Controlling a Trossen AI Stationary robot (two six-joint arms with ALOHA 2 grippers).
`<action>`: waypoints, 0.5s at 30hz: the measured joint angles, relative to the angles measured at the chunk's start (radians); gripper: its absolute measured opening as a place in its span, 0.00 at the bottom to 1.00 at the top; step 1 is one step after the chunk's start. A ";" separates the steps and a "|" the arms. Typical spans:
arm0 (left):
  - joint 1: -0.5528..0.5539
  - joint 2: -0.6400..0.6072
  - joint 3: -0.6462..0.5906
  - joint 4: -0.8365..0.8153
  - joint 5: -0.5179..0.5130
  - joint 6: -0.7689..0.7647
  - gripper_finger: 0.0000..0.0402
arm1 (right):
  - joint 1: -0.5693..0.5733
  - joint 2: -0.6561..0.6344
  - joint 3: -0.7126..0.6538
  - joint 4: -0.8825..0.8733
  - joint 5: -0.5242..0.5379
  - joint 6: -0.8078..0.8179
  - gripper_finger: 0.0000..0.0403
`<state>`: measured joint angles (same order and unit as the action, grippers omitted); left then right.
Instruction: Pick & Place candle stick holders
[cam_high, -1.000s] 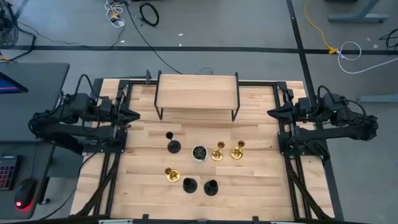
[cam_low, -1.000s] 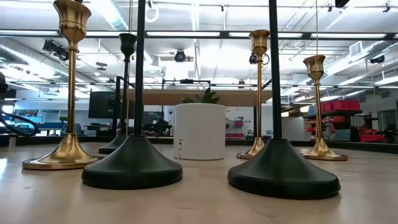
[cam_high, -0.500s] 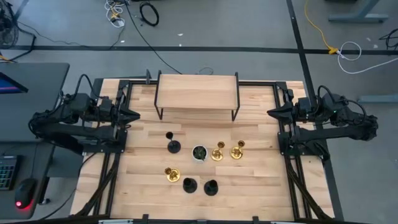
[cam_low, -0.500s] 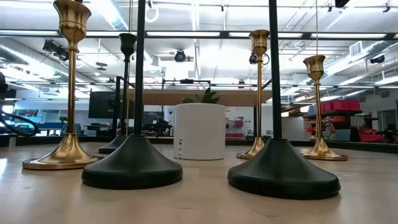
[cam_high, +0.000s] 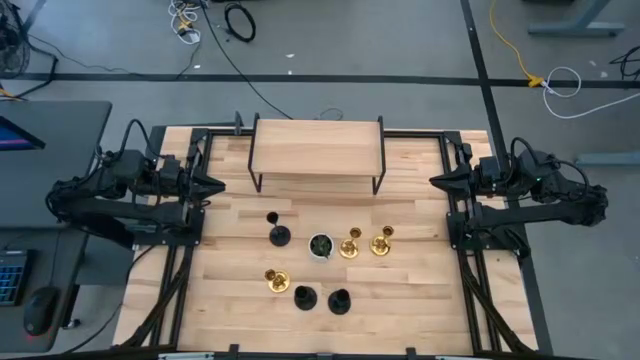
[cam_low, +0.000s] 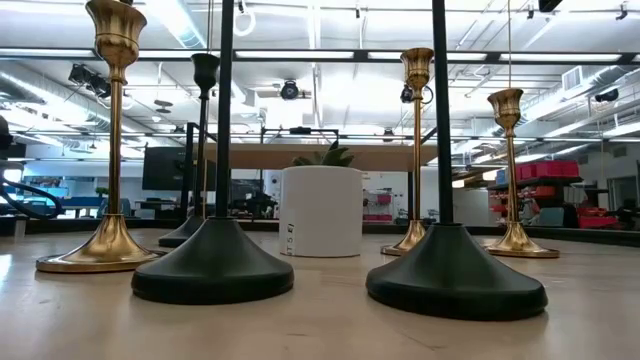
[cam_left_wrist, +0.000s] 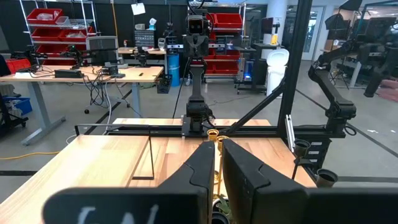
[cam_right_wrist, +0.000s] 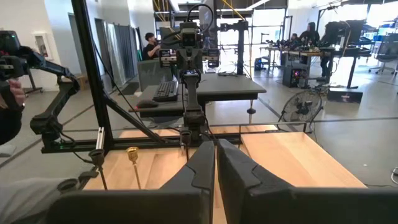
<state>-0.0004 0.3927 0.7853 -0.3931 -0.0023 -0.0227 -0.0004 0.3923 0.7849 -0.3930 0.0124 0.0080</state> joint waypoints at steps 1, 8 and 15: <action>0.000 0.000 0.000 0.000 0.000 0.000 0.09 | 0.000 0.000 0.000 0.001 0.009 -0.038 0.05; 0.000 0.000 0.000 0.000 0.000 0.000 0.09 | 0.000 0.000 0.000 0.009 0.154 -0.226 0.05; 0.000 0.000 0.000 0.000 0.000 0.000 0.09 | 0.000 0.000 0.000 0.031 0.225 -0.227 0.05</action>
<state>-0.0002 0.3927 0.7855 -0.3931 -0.0025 -0.0227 -0.0006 0.3923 0.7849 -0.3619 0.2377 -0.2195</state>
